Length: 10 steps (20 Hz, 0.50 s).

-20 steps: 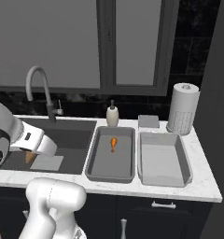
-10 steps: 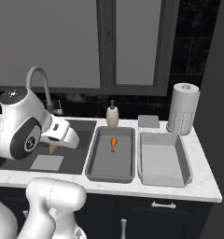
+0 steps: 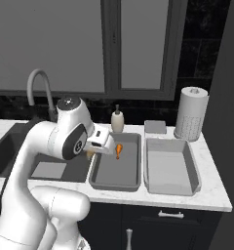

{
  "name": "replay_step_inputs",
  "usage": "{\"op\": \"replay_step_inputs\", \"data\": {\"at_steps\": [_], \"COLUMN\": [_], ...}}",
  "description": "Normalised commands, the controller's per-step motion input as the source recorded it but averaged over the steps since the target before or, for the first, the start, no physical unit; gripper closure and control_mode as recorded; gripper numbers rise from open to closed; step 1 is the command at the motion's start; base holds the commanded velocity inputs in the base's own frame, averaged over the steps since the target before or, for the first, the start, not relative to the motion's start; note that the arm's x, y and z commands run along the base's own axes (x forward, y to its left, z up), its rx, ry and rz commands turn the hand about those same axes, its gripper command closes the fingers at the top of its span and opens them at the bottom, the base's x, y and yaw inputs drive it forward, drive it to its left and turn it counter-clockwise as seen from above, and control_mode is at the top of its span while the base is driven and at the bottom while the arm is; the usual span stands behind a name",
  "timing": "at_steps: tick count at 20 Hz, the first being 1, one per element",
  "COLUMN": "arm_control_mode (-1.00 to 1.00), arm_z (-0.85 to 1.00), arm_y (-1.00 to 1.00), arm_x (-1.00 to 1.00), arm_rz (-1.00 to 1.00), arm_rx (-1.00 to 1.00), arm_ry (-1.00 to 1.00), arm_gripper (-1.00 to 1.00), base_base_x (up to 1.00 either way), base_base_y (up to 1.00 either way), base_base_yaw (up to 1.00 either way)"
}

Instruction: Place one sweet potato and one chicken drumstick in each tupperware on the nearby counter, to pack two identical lunches.

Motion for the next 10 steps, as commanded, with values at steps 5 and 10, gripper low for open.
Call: {"op": "replay_step_inputs", "data": {"at_steps": [5,10], "arm_control_mode": [-1.00,-1.00], "arm_z": [-0.77,-0.63], "arm_y": [-0.34,-0.09], "arm_x": [0.66,0.52], "arm_rz": [0.04,0.09], "arm_rx": [-0.01,0.00], "arm_ry": [0.00,-0.03], "arm_gripper": [1.00,1.00], "base_base_x": [0.00,0.00], "base_base_y": [0.00,0.00], "base_base_yaw": [0.00,0.00]}}
